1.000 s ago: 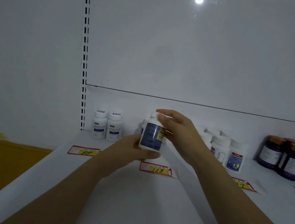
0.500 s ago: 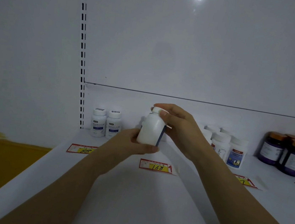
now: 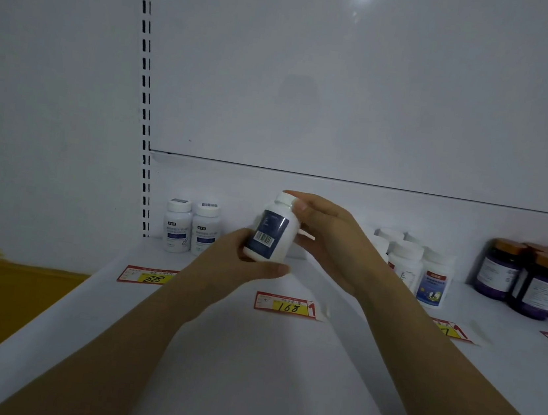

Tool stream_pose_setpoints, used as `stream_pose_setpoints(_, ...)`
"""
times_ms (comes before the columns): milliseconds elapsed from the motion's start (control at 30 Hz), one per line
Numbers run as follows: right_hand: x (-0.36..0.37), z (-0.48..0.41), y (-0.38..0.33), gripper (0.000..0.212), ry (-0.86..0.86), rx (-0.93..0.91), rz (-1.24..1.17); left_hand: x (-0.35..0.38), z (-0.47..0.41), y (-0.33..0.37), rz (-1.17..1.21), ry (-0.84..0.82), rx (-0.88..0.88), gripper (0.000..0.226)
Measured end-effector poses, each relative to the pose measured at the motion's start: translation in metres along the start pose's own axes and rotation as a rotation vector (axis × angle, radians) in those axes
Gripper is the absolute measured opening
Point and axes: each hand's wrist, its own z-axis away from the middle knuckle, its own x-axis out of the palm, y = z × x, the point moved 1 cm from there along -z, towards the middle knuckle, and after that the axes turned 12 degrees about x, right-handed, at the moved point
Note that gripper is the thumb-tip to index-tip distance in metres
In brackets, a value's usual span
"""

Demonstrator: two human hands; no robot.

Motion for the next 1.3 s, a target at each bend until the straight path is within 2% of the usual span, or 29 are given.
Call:
stream_pose_setpoints(67,0.005,0.001,0.001,0.027,0.074,-0.028,0.143,0.001,0.001,0.002,-0.105,0.050,0.031,0.053)
stream_pose_setpoints(133,0.007,0.000,0.002,0.021,0.134,-0.052,0.179,0.002,0.002,0.003,-0.152,0.056,0.047,0.055)
stream_pose_setpoints(267,-0.002,-0.001,0.001,0.024,0.068,-0.008,0.049,0.001,0.002,0.006,-0.010,-0.035,0.018,0.045)
stream_pose_setpoints(367,-0.006,0.001,-0.001,0.027,-0.035,0.029,-0.066,0.000,0.003,0.007,0.012,-0.073,0.034,0.040)
stream_pose_setpoints(533,0.003,0.002,0.001,0.030,-0.014,0.006,0.128,-0.001,0.000,0.003,-0.029,0.033,0.036,0.047)
stream_pose_setpoints(700,-0.002,0.003,-0.001,0.023,0.035,0.034,0.078,0.000,0.003,0.003,0.067,-0.057,0.028,0.040)
stream_pose_setpoints(900,-0.001,0.004,-0.001,0.030,0.053,0.032,0.171,-0.001,0.000,0.000,0.066,-0.076,0.012,0.041)
stream_pose_setpoints(1000,0.004,0.008,-0.004,0.032,0.090,-0.045,0.209,-0.005,-0.001,-0.003,0.046,-0.005,0.047,0.045)
stream_pose_setpoints(1133,0.019,0.011,-0.007,0.041,0.067,-0.257,0.343,-0.014,-0.003,-0.008,-0.030,0.228,0.211,0.053)
stream_pose_setpoints(1300,0.031,0.015,-0.001,0.049,0.043,-0.452,0.606,-0.017,-0.005,-0.011,-0.081,0.374,0.360,0.054)
